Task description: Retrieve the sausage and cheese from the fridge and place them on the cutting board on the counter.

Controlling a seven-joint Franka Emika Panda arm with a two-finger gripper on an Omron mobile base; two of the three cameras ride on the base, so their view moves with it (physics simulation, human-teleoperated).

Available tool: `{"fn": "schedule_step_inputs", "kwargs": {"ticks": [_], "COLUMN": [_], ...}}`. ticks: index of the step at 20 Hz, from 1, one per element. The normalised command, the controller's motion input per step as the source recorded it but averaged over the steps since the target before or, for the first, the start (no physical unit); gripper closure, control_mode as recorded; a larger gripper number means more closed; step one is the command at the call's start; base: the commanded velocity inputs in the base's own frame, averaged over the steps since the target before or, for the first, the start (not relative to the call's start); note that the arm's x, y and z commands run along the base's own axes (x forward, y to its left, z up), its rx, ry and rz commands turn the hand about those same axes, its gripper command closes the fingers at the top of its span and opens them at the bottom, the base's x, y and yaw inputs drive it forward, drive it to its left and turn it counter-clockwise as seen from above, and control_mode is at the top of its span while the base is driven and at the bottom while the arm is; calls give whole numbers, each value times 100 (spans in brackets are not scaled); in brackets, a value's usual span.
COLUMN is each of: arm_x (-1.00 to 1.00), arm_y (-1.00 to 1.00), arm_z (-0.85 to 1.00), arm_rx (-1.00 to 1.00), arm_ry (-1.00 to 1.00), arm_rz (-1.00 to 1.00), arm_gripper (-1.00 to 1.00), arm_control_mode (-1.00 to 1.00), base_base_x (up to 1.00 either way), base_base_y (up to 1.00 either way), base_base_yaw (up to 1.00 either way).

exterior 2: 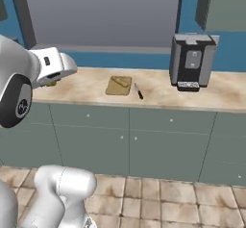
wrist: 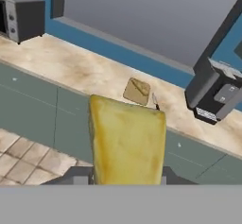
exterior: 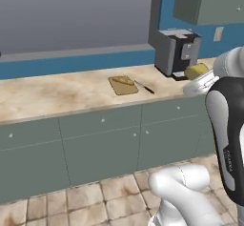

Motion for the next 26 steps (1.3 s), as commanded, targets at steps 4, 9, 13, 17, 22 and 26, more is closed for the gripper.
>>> {"fn": "schedule_step_inputs", "kwargs": {"ticks": [4, 9, 13, 17, 22, 26], "arm_x": [0, 0, 0, 0, 4, 44], "arm_y": [0, 0, 0, 0, 0, 5], "arm_z": [0, 0, 0, 0, -4, -51], "arm_rx": [0, 0, 0, 0, 0, -11], "arm_ry": [0, 0, 0, 0, 2, 27], "arm_rz": [0, 0, 0, 0, 0, 10], "arm_gripper": [100, 100, 100, 100, 100, 100], "arm_control_mode": [100, 100, 100, 100, -100, -100], "base_base_x": [100, 100, 100, 100, 66, 0], "base_base_y": [-2, -10, -25, -40, -26, 0], "base_base_yaw": [6, 6, 6, 5, 0, 0]}}
